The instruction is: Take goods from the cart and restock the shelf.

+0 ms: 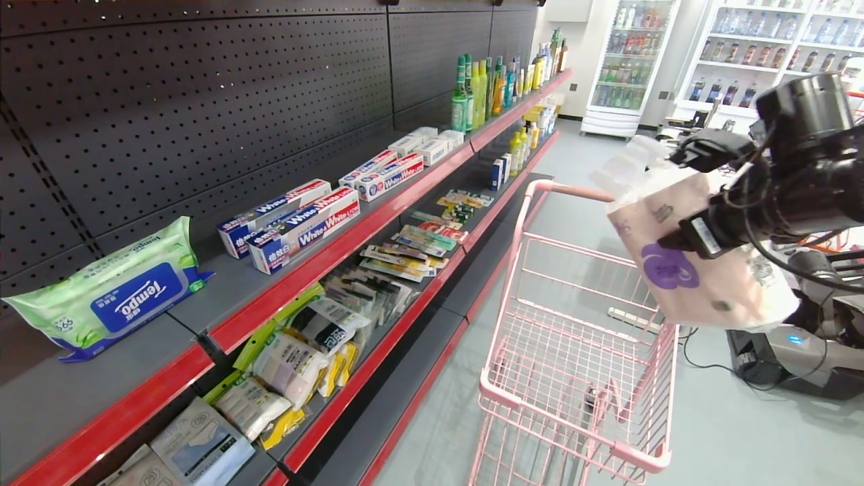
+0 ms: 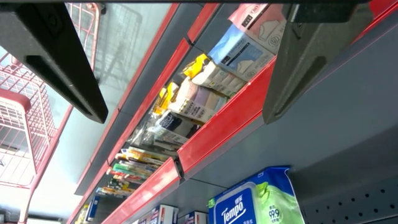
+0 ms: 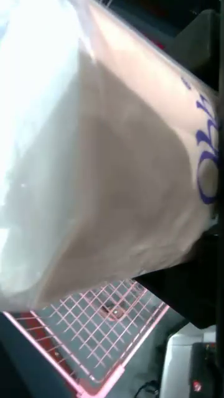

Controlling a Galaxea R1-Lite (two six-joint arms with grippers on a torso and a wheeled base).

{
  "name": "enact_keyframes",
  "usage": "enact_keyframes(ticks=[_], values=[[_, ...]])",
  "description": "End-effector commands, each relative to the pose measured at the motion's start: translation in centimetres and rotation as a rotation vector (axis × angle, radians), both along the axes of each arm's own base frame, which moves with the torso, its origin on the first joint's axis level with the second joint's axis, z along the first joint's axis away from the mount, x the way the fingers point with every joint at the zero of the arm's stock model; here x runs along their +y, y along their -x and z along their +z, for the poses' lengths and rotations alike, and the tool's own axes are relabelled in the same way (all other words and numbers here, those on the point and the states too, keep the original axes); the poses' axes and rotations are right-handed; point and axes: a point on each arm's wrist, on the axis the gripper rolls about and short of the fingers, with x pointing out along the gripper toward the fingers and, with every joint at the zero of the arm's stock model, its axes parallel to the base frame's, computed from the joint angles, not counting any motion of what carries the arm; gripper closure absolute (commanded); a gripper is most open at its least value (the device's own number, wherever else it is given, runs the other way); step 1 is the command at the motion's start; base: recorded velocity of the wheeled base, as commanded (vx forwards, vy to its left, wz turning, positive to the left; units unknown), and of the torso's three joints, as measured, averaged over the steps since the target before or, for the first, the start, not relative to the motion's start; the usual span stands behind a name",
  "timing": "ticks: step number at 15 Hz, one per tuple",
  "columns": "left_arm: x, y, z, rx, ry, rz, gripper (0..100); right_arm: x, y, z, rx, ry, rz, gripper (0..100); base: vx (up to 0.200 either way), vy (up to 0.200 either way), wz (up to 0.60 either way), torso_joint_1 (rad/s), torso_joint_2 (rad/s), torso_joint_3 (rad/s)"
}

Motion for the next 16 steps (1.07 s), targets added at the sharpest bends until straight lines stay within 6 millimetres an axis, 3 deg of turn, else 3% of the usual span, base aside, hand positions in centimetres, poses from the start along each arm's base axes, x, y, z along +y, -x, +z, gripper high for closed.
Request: enact_keyframes(ticks=[1, 4, 6, 9, 16], values=[[0.0, 0.0, 0.0, 0.001, 0.000, 0.000, 0, -2.5, 9.5, 3.9, -0.232, -0.101, -0.112, 100, 0.000, 0.000, 0.00, 0.000, 0.00, 0.000], [0.0, 0.0, 0.0, 0.001, 0.000, 0.000, 0, -4.4, 17.0, 2.9, -0.314, -0.095, -0.203, 100, 0.000, 0.000, 0.00, 0.000, 0.00, 0.000], [0.0, 0.0, 0.0, 0.001, 0.000, 0.000, 0, -4.6, 20.5, 1.9, -0.368, -0.090, -0.243, 100, 0.000, 0.000, 0.00, 0.000, 0.00, 0.000], [0.0, 0.0, 0.0, 0.001, 0.000, 0.001, 0, -4.7, 22.7, 1.0, -0.414, -0.084, -0.272, 100, 0.000, 0.000, 0.00, 0.000, 0.00, 0.000], [0.0, 0.0, 0.0, 0.001, 0.000, 0.000, 0, -4.5, 25.0, -0.5, -0.439, -0.068, -0.285, 100, 0.000, 0.000, 0.00, 0.000, 0.00, 0.000]])
